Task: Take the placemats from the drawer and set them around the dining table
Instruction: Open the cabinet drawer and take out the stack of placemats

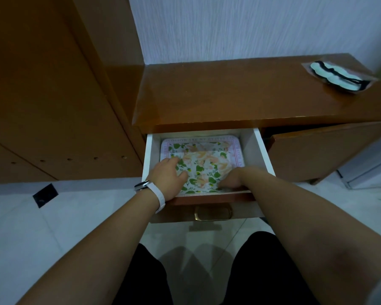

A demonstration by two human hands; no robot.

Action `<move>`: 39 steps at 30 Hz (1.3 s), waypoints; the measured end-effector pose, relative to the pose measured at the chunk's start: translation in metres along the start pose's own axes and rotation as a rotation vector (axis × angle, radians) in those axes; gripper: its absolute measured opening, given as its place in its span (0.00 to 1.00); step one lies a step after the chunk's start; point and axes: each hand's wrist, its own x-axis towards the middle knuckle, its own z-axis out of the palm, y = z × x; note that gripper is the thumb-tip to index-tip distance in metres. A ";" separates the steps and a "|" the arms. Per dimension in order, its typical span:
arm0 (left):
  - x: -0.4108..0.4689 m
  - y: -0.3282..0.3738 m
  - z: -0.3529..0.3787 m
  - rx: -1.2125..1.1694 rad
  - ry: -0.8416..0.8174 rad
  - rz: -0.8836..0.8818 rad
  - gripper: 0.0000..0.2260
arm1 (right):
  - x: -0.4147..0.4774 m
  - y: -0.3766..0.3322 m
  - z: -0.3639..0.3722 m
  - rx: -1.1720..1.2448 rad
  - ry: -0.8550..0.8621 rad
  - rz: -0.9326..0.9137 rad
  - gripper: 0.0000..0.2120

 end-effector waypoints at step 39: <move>0.000 0.001 -0.003 -0.057 -0.073 -0.080 0.21 | -0.086 0.063 0.000 1.263 0.341 -0.390 0.13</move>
